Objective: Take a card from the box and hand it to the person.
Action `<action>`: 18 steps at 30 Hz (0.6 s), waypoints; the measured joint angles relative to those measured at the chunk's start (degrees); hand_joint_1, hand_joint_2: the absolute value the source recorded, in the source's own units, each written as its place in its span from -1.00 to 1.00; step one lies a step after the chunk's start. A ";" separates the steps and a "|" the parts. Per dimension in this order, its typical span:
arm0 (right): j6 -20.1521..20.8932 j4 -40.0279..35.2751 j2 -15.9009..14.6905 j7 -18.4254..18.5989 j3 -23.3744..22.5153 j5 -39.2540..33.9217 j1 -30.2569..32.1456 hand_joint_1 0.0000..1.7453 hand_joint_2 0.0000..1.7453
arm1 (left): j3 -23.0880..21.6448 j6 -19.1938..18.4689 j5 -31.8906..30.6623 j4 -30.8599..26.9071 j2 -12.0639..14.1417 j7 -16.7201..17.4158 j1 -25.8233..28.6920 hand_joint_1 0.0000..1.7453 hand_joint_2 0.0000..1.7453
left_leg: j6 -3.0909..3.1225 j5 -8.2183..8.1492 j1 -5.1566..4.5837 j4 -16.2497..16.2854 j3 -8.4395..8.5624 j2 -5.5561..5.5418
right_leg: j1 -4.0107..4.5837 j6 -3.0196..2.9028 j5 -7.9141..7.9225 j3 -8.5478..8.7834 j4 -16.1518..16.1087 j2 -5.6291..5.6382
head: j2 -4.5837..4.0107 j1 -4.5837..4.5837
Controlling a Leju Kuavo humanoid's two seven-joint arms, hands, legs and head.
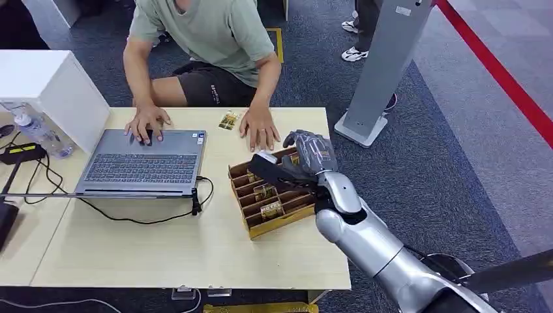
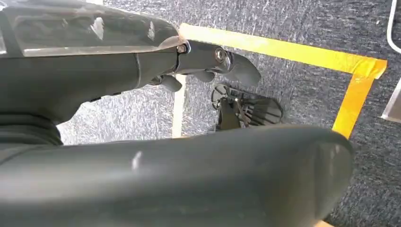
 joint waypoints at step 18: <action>-0.24 3.47 0.00 0.59 0.02 1.18 -0.18 -0.08 1.00 | -0.02 -0.42 0.09 0.00 0.00 -0.26 0.00 -1.00 -1.00 | 0.00 0.00 0.00 0.00 0.00 0.00 | 0.00 0.00 0.00 0.00 0.00 0.00 | 0.00 -0.04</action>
